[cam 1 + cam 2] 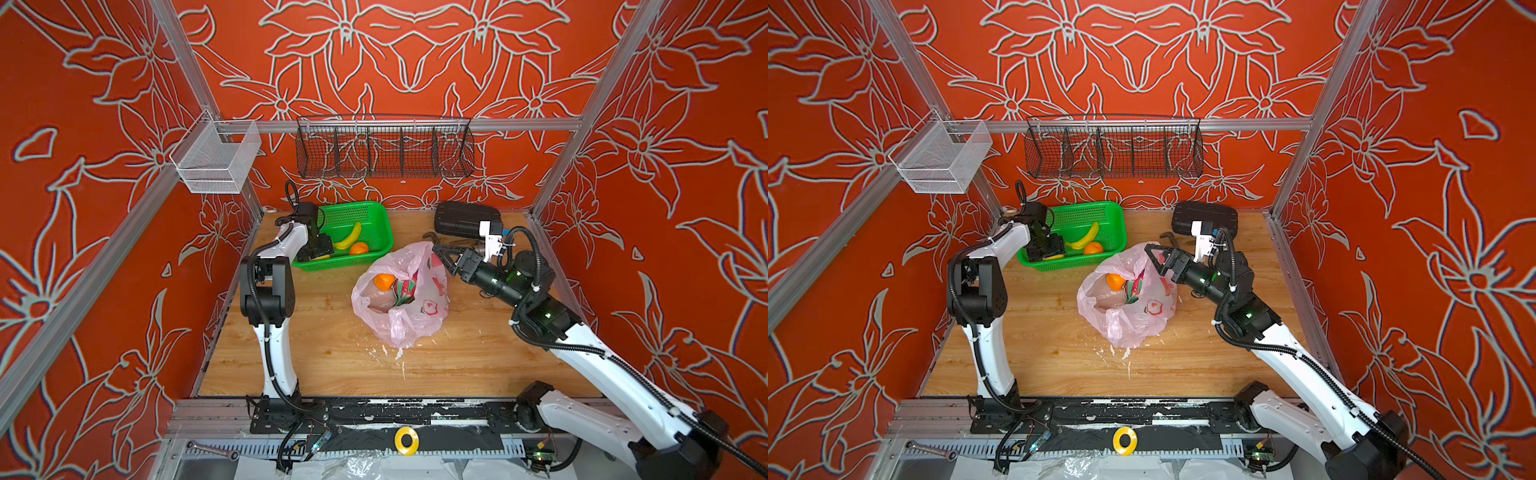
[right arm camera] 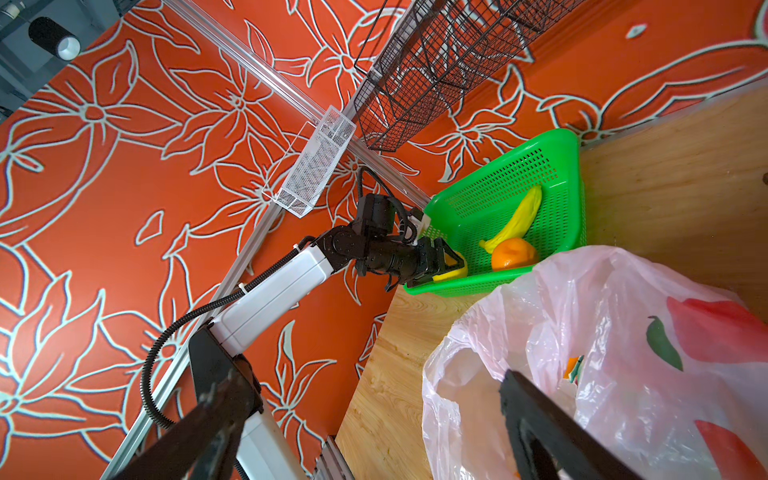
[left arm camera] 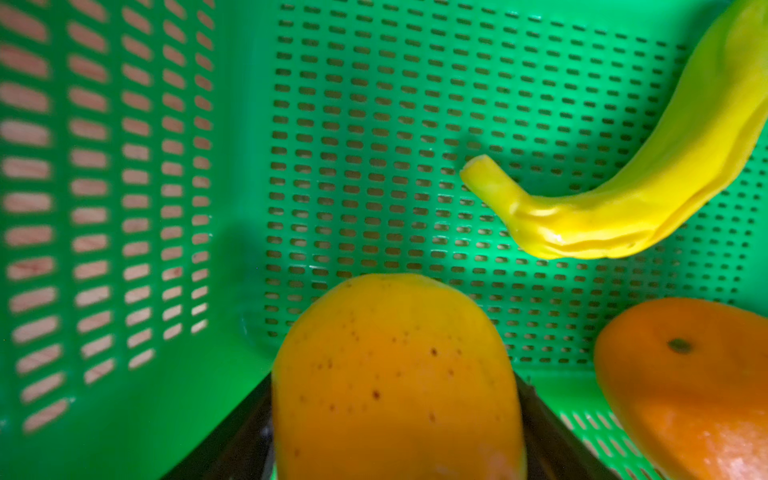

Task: Untie the knot of the plastic bag and take out the fruit
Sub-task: 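Drop the yellow fruit into the green basket with the left gripper while right withdraws, then bring both grippers back to the pink bag mouth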

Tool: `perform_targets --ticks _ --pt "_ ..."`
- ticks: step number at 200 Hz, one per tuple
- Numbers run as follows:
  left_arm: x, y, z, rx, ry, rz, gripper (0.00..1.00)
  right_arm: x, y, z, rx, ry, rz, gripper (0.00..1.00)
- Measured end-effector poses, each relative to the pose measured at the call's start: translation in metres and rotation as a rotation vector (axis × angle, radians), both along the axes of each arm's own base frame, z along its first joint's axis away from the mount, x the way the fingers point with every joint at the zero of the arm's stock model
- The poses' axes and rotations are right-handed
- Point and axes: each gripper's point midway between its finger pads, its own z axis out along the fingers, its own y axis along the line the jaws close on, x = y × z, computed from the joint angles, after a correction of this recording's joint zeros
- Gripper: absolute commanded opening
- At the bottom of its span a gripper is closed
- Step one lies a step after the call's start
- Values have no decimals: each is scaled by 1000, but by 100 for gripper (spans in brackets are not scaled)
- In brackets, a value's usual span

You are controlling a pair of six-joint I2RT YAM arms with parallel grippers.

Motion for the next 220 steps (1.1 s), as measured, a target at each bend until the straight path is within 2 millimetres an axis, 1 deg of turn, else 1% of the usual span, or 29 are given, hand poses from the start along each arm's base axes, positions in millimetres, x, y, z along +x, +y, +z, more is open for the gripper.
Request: perform_targets --ticks 12,20,38,55,69,80,82,90,104,109,121,139,148,151,153,159,169,174,178,189,195,203,210,211,212,220 --pt "0 0 -1 -2 0 -1 88 0 0 -1 -3 5 -1 97" --pt "0 -1 -2 -4 -2 -3 92 0 0 -2 -4 7 -2 97" --pt "-1 -2 -4 -8 -6 -5 93 0 -1 -3 -7 12 -3 97" --pt "-6 -2 -5 -10 -7 -5 94 -1 -1 -4 -10 16 -5 97" --pt "-10 -3 1 -12 -19 -4 93 -2 -2 -4 -12 18 -6 97" --pt "-13 -4 11 -18 -39 -2 93 -3 -3 -4 -13 16 -6 97" --pt "-14 -5 15 -23 -50 -3 93 -3 -3 -4 -14 17 -6 97" --pt "-17 -6 24 -30 -72 -2 93 -3 -3 -5 -20 13 -5 96" --pt "-21 -11 50 -57 -137 -7 93 -3 -3 -7 -39 9 -4 93" --pt "-23 -14 65 -72 -177 -11 93 -3 -3 -9 -52 6 -4 91" --pt "-29 -20 91 -104 -249 -19 93 -3 -3 -14 -78 5 -2 89" --pt "-40 -33 141 -169 -385 -44 92 -2 -1 -25 -133 10 8 88" --pt "-46 -37 162 -195 -441 -56 92 0 1 -31 -157 14 18 88" --pt "-50 -40 173 -208 -472 -62 92 0 2 -33 -167 16 24 88" --pt "-51 -41 174 -213 -477 -65 92 1 3 -34 -173 18 29 88" --pt "-57 -46 191 -231 -521 -78 92 1 6 -38 -187 24 41 88" --pt "-67 -54 211 -257 -579 -101 92 3 10 -43 -208 33 64 88" --pt "-70 -58 218 -266 -597 -111 92 3 13 -45 -217 37 78 88" --pt "-75 -63 226 -278 -620 -127 92 4 15 -47 -223 42 87 87" --pt "-86 -78 239 -302 -656 -170 92 7 22 -52 -238 50 116 87" --pt "-93 -91 248 -317 -682 -209 92 8 25 -55 -245 59 129 86" --pt "-101 -106 255 -331 -704 -255 93 9 29 -61 -255 71 147 86" --pt "-110 -123 259 -345 -718 -308 93 9 33 -67 -262 82 160 86" --pt "-110 -123 259 -345 -718 -308 93 9 34 -68 -264 84 163 86" --pt "-112 -128 260 -346 -721 -324 93 9 34 -69 -267 86 166 86" --pt "-120 -145 262 -351 -734 -383 93 9 39 -77 -281 101 180 85"
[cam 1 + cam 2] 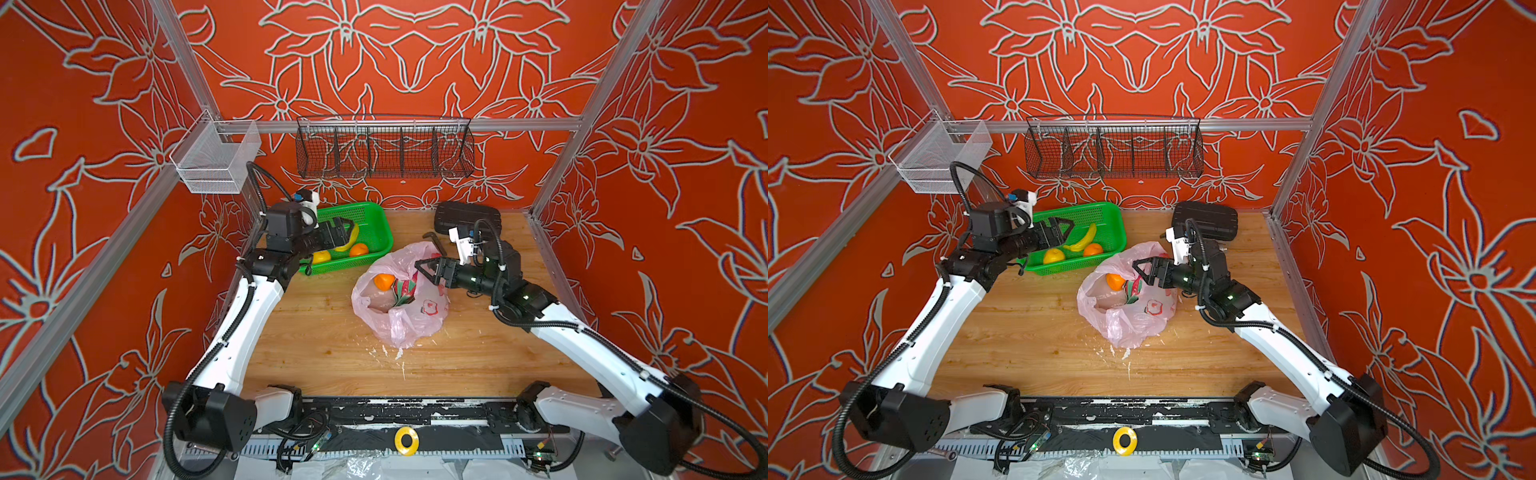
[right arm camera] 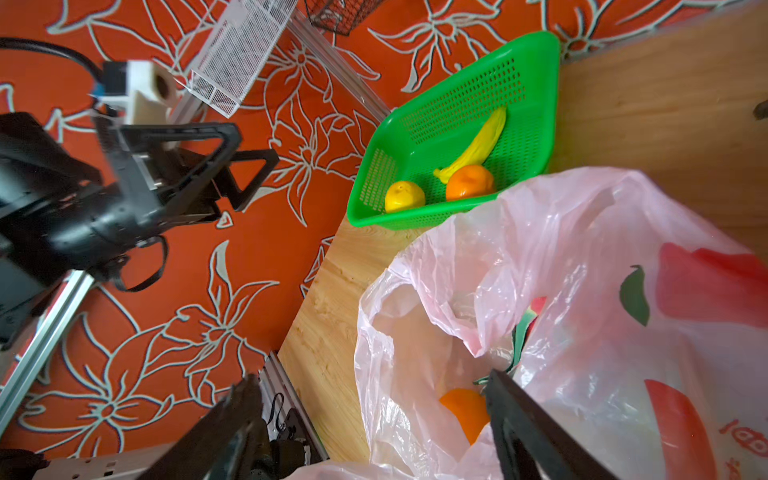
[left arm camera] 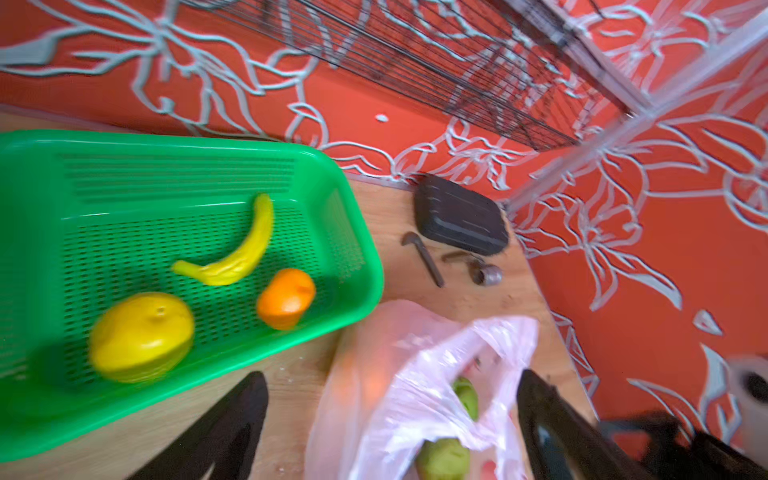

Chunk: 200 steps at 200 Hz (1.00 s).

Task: Untie the knot of the plastic bag and take out the fruit
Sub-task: 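Bring both grippers back to the pink bag mouth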

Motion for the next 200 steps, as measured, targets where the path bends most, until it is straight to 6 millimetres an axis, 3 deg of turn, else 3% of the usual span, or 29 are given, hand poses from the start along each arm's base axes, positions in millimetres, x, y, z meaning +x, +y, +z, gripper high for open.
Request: perform_targets --ticks 27,45,76,108,149,168,200 --pt "-21 -51 -18 78 -38 -163 97 -9 19 -25 -53 48 60 81" --pt "-28 -71 -41 145 -25 -248 100 -17 31 -41 -87 76 100 79" --pt "-38 -98 -82 320 -32 -417 97 -26 45 -63 -148 92 149 78" --pt "-40 -103 -116 458 -19 -498 97 -38 47 -103 -222 151 182 75" --pt "-51 -107 -145 518 -45 -606 97 -60 14 -171 -382 295 138 74" --pt "-45 -110 -157 569 -36 -618 97 -67 2 -188 -428 329 122 74" --pt "-28 -113 -188 690 9 -607 97 -71 -7 -196 -470 351 103 73"
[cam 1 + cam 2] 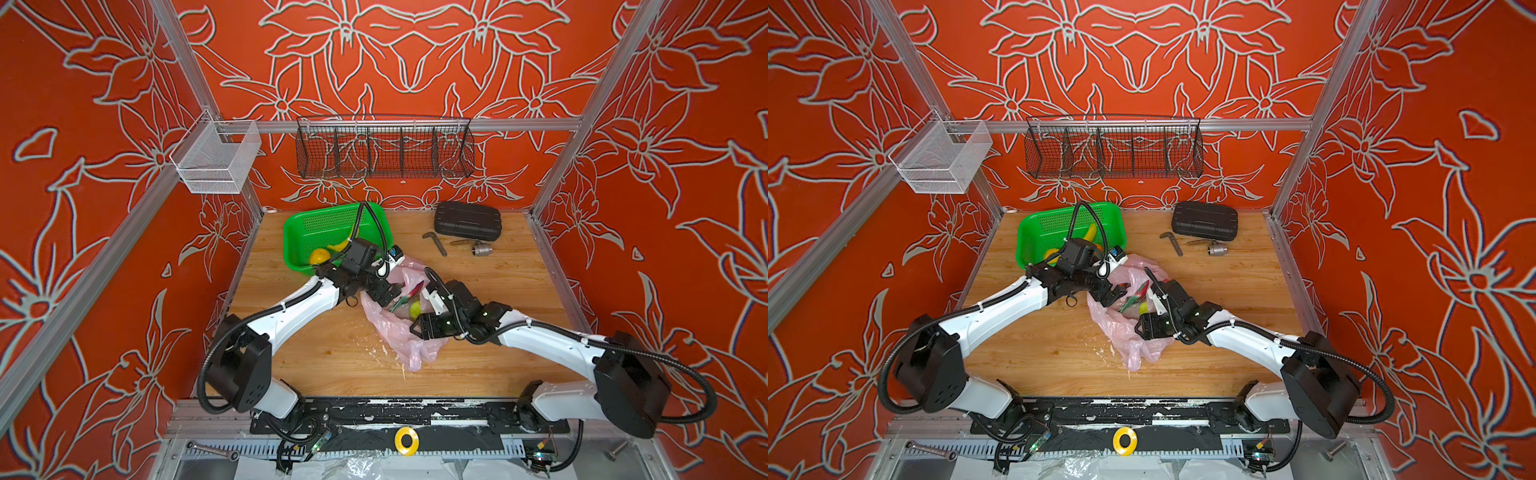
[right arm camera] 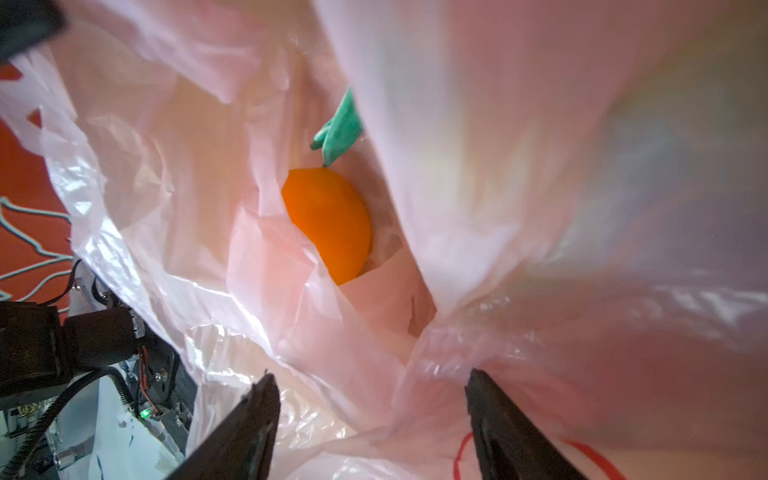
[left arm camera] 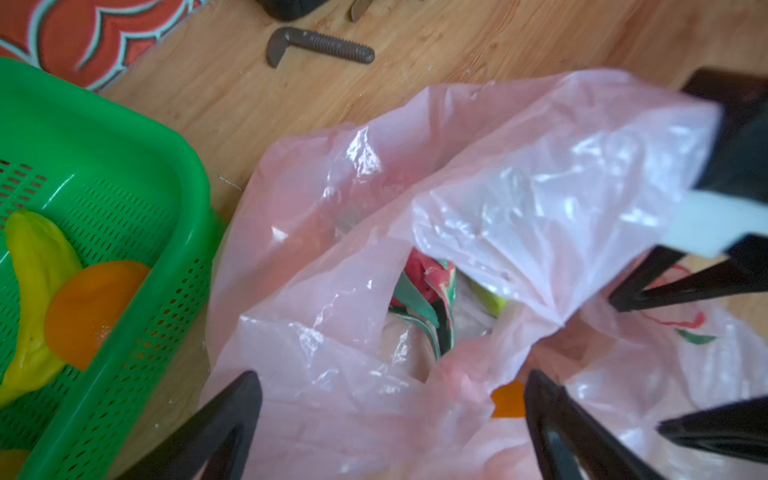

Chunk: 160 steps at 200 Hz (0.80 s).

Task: Untie the knot of the plastic bag and take out the fruit
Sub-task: 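Bring both grippers back to the pink bag mouth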

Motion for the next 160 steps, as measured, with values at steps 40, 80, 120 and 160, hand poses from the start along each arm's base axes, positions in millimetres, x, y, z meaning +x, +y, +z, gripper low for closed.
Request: perform_targets --ticks 40,80,120,160 --pt "10 0 -23 112 -24 12 97 -3 -8 14 -5 -38 -1 73" --pt "28 -3 -28 137 -33 48 58 0 -4 64 91 -154 5 74" --pt "30 -3 -25 97 -17 112 66 11 10 116 224 -292 13 75" --pt "28 10 2 30 -18 262 83 28 32 132 268 -336 32 74"
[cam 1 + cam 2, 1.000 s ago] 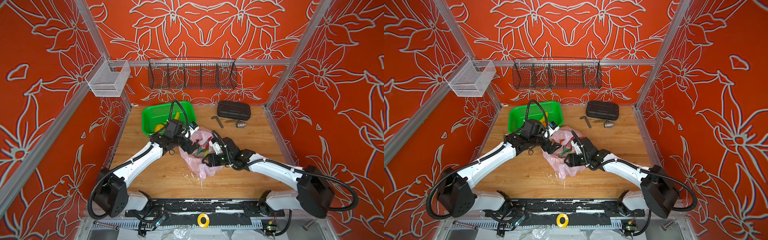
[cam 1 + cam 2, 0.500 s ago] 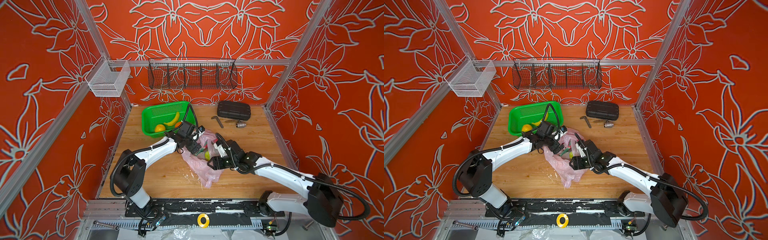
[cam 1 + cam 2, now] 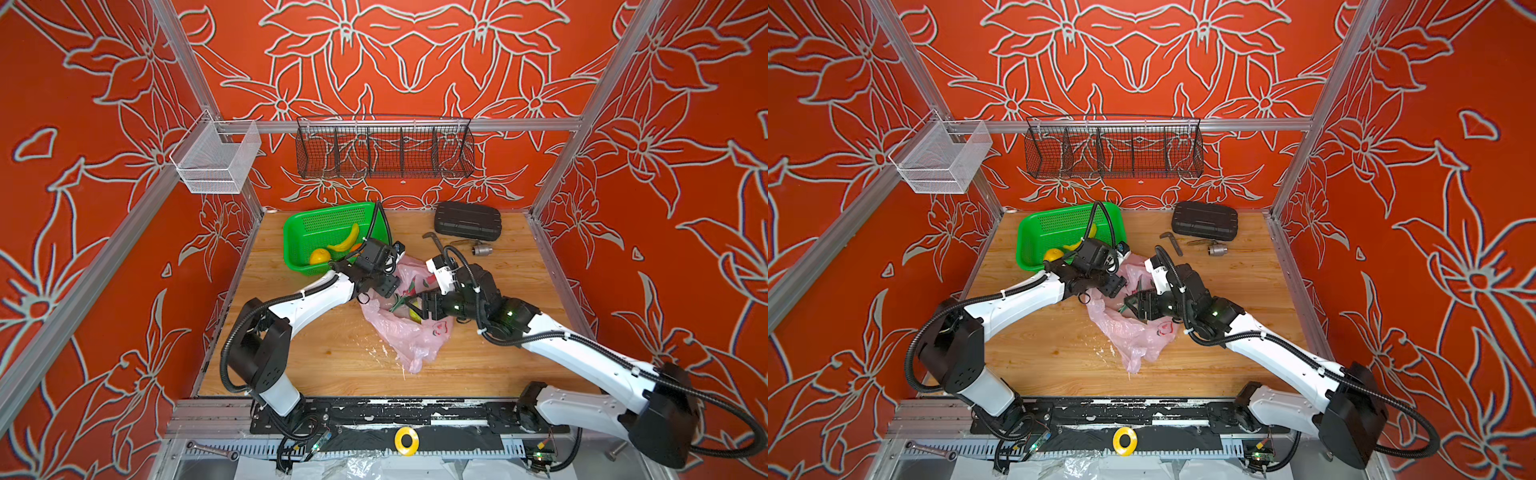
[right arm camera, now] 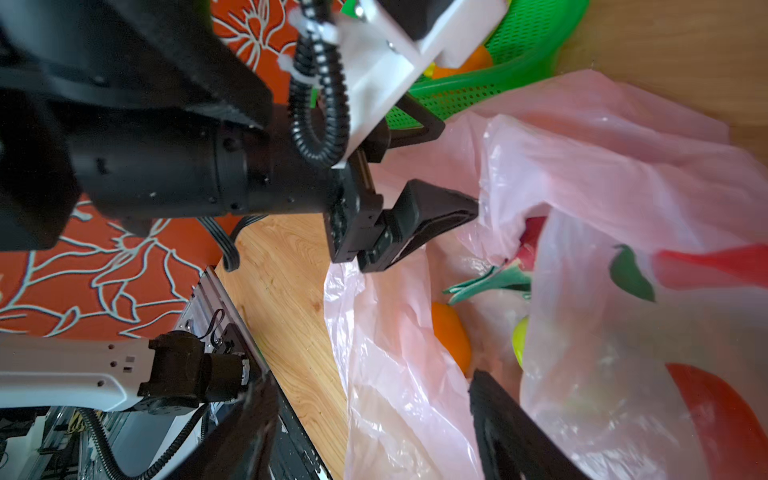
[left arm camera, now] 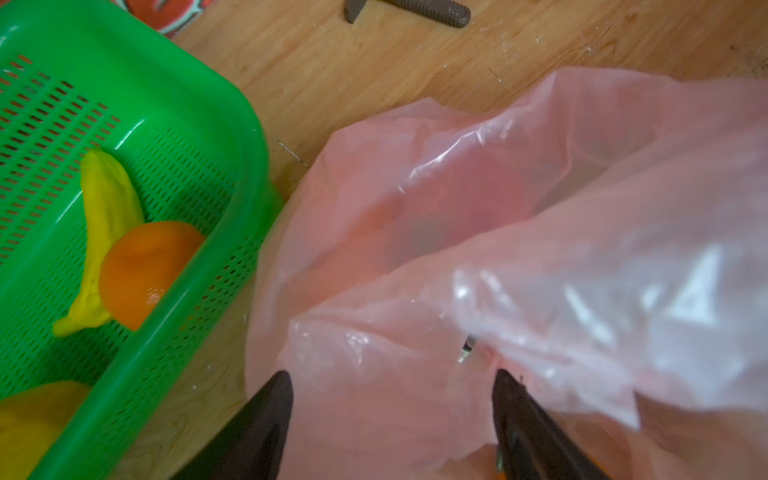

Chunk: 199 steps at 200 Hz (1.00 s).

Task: Untie the knot of the plastic bag and take out the fruit
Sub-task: 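Bring both grippers back to the pink bag mouth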

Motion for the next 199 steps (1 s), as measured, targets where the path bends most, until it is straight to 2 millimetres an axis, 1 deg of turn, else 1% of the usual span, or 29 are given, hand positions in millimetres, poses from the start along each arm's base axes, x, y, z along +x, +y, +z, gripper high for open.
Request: perform_targets --ticks 13,30,50,63,76,89,98,110,124,150,163,176,199 --pt "-4 7 18 -34 -17 59 85 4 6 -3 0 3 8 74" --pt "-11 21 47 -99 -46 151 85 6 12 -12 -7 20 22 73" --pt "-25 40 77 -193 -58 265 85 8 16 -21 -21 34 27 73" --pt "-36 54 90 -264 -55 344 85 8 19 -26 -30 44 30 72" --pt "-50 65 93 -330 -32 412 84 9 22 -29 -39 50 32 71" --pt "-66 72 88 -396 16 469 83 12 27 -29 -45 52 35 69" --pt "-78 74 78 -434 63 497 83 13 30 -30 -49 54 37 68" --pt "-93 74 62 -480 143 529 82 13 35 -34 -57 61 43 66" --pt "-108 73 39 -504 240 564 83 11 38 -43 -74 78 52 63" --pt "-132 68 -1 -516 409 605 88 5 43 -59 -100 115 72 61" --pt "-141 65 -14 -513 473 611 89 -1 44 -67 -109 136 85 61" --pt "-147 61 -23 -511 524 612 93 -9 46 -76 -124 160 107 61" --pt "-150 54 -33 -516 581 605 96 -28 52 -91 -155 210 163 60"
